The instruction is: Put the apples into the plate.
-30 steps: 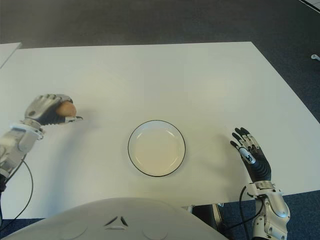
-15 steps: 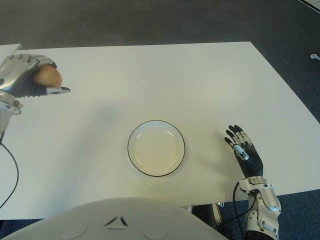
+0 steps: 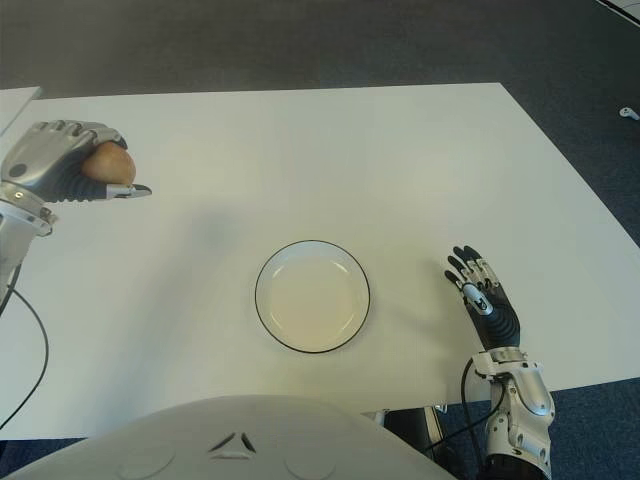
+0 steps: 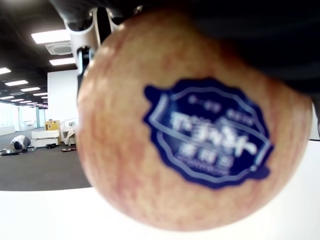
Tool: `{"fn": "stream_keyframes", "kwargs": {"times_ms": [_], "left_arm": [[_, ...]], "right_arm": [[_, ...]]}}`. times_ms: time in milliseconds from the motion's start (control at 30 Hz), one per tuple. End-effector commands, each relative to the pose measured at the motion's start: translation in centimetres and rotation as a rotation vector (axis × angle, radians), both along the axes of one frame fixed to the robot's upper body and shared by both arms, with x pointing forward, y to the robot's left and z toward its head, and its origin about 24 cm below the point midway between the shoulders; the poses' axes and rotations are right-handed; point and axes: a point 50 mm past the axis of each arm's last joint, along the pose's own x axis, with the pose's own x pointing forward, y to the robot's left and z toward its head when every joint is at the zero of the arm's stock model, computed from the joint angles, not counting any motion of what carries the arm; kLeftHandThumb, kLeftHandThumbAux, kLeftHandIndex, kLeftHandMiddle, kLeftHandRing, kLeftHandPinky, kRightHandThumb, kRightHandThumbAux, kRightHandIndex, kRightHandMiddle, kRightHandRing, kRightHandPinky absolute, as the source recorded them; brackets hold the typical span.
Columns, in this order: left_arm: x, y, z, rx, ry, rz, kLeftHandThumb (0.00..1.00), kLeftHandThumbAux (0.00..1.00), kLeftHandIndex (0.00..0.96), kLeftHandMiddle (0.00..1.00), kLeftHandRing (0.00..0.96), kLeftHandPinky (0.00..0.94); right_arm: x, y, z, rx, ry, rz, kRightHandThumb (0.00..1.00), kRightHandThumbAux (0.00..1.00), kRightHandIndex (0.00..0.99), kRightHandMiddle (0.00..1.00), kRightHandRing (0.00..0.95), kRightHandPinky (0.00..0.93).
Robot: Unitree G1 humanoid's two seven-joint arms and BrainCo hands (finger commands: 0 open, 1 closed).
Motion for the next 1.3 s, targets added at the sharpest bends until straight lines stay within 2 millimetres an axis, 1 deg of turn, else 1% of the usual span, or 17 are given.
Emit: {"fn": "stream_keyframes", "kwargs": {"times_ms": [33,200,500,633,800,1100,1300], "left_arm": [[0.0,-0.4,0.0,0.04,-0.011,-0.022,0.745,0.699,0.439,0.972,0.909,0.867],[-0.2,-1.1,0.2,0.055,-0.021,-0.04,0.746,0.698,0.44,0.959,0.903,0.863],[-0.2,-1.3,0.3,0.059,-0.007,-0.054,0.747,0.697,0.44,0.959,0.904,0.868],[-0.1,-1.5,0.2,0.051,-0.004,-0.062,0.747,0.698,0.44,0.957,0.901,0.862],[-0.2,-2.6,-0.1,0.019,0.014,-0.086,0.749,0.697,0.44,0.936,0.883,0.847],[1.1,-5.3,-0.8,-0.016,0.013,-0.147,0.753,0.696,0.442,0.893,0.856,0.8],[1.5,-6.4,-1.0,-0.019,0.016,-0.182,0.755,0.695,0.442,0.879,0.848,0.79]], "right_arm": [[0.0,0.4,-0.9,0.022,0.043,0.009,0.134,0.528,0.046,0.058,0.033,0.051],[0.1,0.6,-1.1,0.028,0.049,0.007,0.13,0.53,0.047,0.06,0.037,0.046],[0.1,1.1,-1.3,0.028,0.053,0.008,0.135,0.522,0.049,0.057,0.032,0.031],[0.0,1.3,-1.3,0.027,0.05,0.007,0.137,0.523,0.057,0.059,0.033,0.042],[0.1,1.8,-1.4,0.031,0.046,-0.003,0.144,0.53,0.068,0.064,0.037,0.049],[0.2,2.3,-1.5,0.042,0.037,-0.005,0.149,0.538,0.073,0.072,0.037,0.042],[0.4,2.4,-1.5,0.05,0.032,-0.005,0.154,0.543,0.078,0.081,0.051,0.066]]}}
